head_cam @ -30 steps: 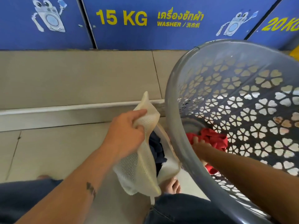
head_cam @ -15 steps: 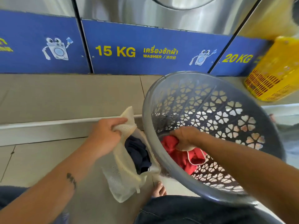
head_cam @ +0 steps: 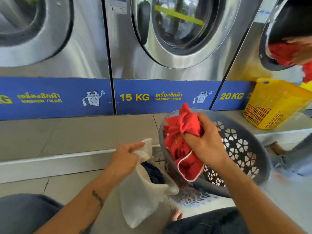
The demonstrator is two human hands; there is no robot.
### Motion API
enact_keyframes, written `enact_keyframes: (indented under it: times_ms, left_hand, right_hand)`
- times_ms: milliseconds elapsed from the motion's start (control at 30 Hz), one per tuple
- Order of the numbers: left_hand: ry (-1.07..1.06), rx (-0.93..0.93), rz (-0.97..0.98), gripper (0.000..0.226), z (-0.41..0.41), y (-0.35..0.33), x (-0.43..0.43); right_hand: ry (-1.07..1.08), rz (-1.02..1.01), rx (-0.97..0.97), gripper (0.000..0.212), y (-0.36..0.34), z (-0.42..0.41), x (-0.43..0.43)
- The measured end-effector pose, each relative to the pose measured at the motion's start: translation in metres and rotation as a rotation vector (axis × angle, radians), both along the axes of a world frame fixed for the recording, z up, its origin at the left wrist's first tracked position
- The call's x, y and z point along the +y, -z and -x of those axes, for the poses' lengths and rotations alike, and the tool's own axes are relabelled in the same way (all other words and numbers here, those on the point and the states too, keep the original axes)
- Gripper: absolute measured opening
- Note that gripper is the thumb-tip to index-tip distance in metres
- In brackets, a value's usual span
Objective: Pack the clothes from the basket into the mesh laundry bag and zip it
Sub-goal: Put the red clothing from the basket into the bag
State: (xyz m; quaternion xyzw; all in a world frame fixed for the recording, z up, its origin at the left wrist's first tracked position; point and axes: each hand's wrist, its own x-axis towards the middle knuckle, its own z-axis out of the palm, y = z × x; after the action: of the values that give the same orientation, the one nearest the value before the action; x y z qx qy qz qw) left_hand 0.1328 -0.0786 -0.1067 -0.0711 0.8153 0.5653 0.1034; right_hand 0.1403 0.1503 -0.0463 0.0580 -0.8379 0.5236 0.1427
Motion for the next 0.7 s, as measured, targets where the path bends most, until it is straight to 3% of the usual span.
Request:
enact_keyframes:
  times_ms: [133,267,333,467,533,633,700]
  left_hand:
    - [-0.029,0.053,-0.106,0.061,-0.001,-0.029,-0.015]
    - [0.007,0.073,-0.245,0.064,-0.001,-0.056,-0.030]
    - [0.035,0.058,-0.276,0.066,-0.003,-0.063,-0.034]
    - [0.065,0.059,-0.257,0.070,-0.007,-0.058,-0.034]
    - [0.050,0.061,-0.243,0.069,-0.005,-0.053,-0.033]
    - [0.037,0.074,-0.185,0.068,-0.002,-0.047,-0.030]
    - [0.022,0.085,-0.173,0.068,0.000,-0.046,-0.029]
  right_hand:
    - [-0.003,-0.003,-0.079,0.046,0.024,-0.013,-0.033]
    - [-0.148,-0.107,-0.143,0.052,0.052,-0.016,-0.050]
    - [-0.264,-0.190,-0.148,0.048,0.056,-0.017,-0.058]
    - [-0.504,-0.458,-0.181,0.062,0.046,-0.016,-0.066]
    - [-0.434,-0.535,-0.090,0.060,0.037,-0.014,-0.059]
    - [-0.147,-0.498,-0.003,0.054,0.033,-0.008,-0.044]
    - [0.000,-0.484,-0.100,0.085,0.041,0.001,-0.032]
